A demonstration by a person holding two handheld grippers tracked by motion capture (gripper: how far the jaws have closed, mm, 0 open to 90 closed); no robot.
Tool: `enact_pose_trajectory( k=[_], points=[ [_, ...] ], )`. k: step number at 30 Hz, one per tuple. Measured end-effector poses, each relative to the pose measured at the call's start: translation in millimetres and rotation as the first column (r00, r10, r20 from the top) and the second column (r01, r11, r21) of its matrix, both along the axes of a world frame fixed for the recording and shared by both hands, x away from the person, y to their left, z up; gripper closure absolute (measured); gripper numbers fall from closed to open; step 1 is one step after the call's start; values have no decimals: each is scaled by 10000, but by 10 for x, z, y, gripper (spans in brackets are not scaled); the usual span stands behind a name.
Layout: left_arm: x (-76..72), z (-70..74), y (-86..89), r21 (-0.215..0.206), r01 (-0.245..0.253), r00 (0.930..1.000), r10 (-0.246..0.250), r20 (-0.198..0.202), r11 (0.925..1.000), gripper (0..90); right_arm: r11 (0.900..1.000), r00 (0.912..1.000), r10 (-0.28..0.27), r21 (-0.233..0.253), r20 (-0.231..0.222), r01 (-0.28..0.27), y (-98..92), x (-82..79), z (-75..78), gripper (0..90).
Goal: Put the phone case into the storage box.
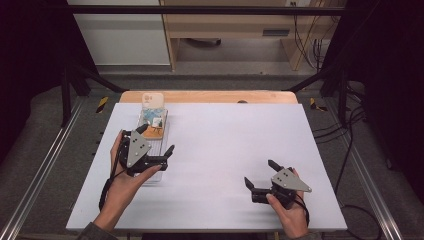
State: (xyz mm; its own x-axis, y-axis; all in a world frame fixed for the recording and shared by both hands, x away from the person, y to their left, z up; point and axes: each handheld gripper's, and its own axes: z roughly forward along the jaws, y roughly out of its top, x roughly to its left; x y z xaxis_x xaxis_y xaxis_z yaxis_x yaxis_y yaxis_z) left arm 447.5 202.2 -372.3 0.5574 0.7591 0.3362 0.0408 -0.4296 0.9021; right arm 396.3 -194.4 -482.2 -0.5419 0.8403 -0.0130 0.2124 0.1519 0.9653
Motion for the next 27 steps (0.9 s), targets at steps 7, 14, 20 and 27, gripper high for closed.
enact_pose_trajectory(
  k=[7, 14, 20, 27],
  points=[
    [-60, 16, 69, -304, 22, 10000, -22, 8, 9995, 23, 10000, 10000, -7, -21, 3, 7, 4, -1, 1, 28],
    [-88, 42, 183, -724, -131, 9999, 134, 40, 9973, 23, 10000, 10000, -19, -27, -31, 19, 9, 0, 0, 30],
    [-95, 55, 313, -1091, -329, 9994, 334, 23, 9935, 23, 10000, 10000, -34, -57, -52, 34, 12, 1, -1, 31],
    [-126, 37, 454, -1434, -519, 9985, 535, 79, 9883, 23, 9999, 10000, -54, -96, -69, 53, 17, 3, -3, 32]
  ],
)
